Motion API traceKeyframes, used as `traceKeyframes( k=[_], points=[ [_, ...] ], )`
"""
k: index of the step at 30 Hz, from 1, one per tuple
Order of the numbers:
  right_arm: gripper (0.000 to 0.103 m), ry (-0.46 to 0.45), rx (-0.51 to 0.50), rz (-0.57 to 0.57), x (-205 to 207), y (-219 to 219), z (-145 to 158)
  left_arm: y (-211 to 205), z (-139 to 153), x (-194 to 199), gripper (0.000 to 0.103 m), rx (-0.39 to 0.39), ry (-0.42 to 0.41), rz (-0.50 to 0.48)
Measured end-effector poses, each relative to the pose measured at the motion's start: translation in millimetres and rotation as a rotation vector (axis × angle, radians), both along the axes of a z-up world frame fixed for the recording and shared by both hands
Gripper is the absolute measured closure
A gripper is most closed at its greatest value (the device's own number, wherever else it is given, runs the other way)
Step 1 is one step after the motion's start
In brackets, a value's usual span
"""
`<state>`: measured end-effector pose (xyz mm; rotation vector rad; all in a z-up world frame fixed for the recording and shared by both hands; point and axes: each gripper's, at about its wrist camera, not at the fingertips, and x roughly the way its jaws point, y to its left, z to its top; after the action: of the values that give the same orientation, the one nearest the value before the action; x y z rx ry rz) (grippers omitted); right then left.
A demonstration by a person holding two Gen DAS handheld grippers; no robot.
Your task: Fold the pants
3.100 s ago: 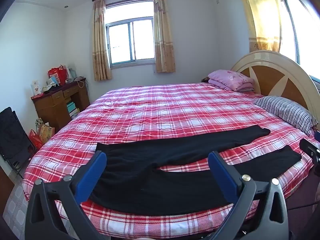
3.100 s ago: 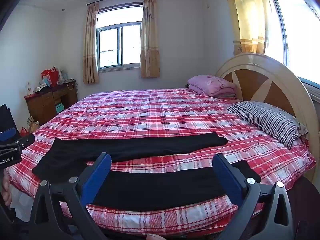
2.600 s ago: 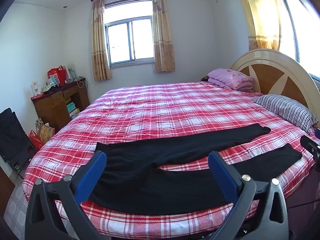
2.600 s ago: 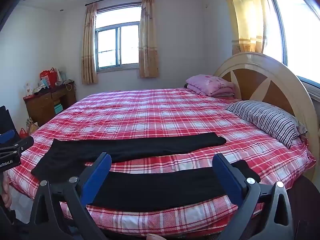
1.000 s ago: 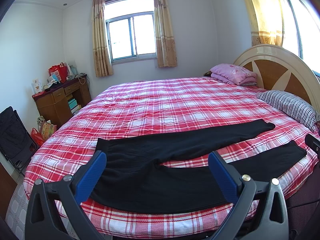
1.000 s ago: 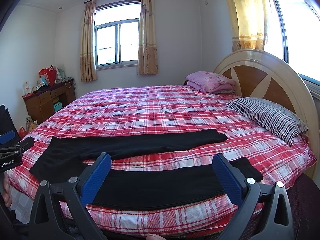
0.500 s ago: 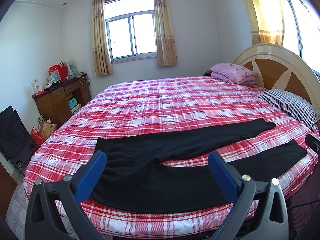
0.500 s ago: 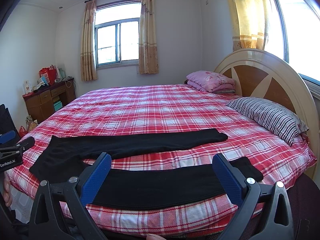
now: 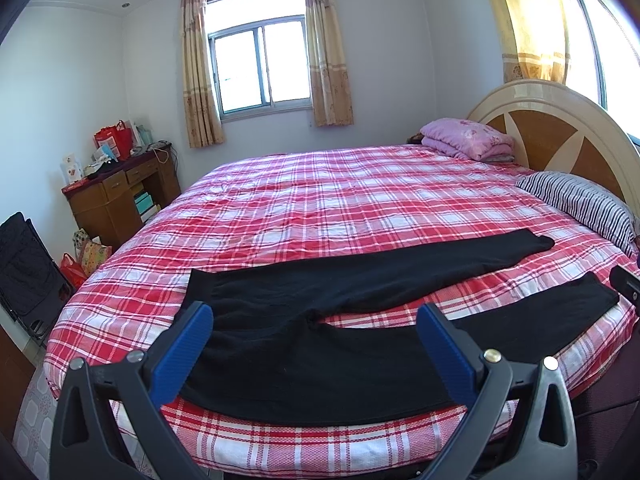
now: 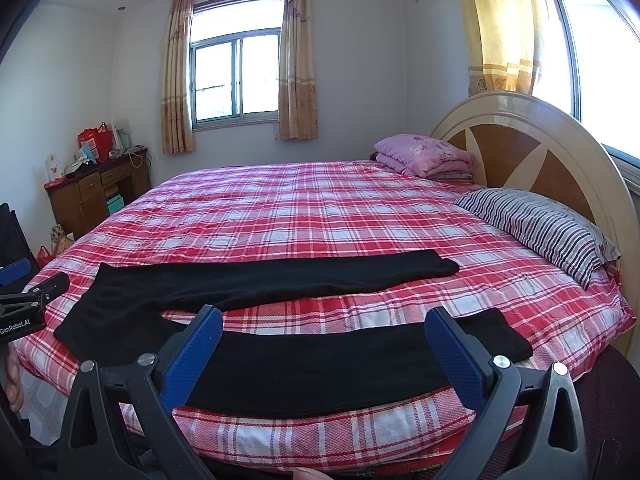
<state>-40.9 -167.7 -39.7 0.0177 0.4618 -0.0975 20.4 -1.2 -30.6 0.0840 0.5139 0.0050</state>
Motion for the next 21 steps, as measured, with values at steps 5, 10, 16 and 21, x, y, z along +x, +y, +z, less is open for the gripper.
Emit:
traceKeyframes(
  k=[5, 10, 16, 21],
  points=[
    [0.001, 0.002, -0.033, 0.020, 22, -7, -16, 7, -21, 27, 0.000, 0.031, 0.050, -0.033],
    [0.001, 0.065, -0.017, 0.039, 69, -31, -41, 62, -45, 92, 0.000, 0.039, 0.140, 0.034],
    [0.001, 0.139, 0.010, 0.018, 126, -57, -60, 161, -78, 185, 0.015, 0.064, 0.247, 0.214],
    [0.001, 0.184, -0.022, 0.022, 163, -71, -67, 213, -105, 232, 0.039, -0.050, 0.352, 0.261]
  ],
)
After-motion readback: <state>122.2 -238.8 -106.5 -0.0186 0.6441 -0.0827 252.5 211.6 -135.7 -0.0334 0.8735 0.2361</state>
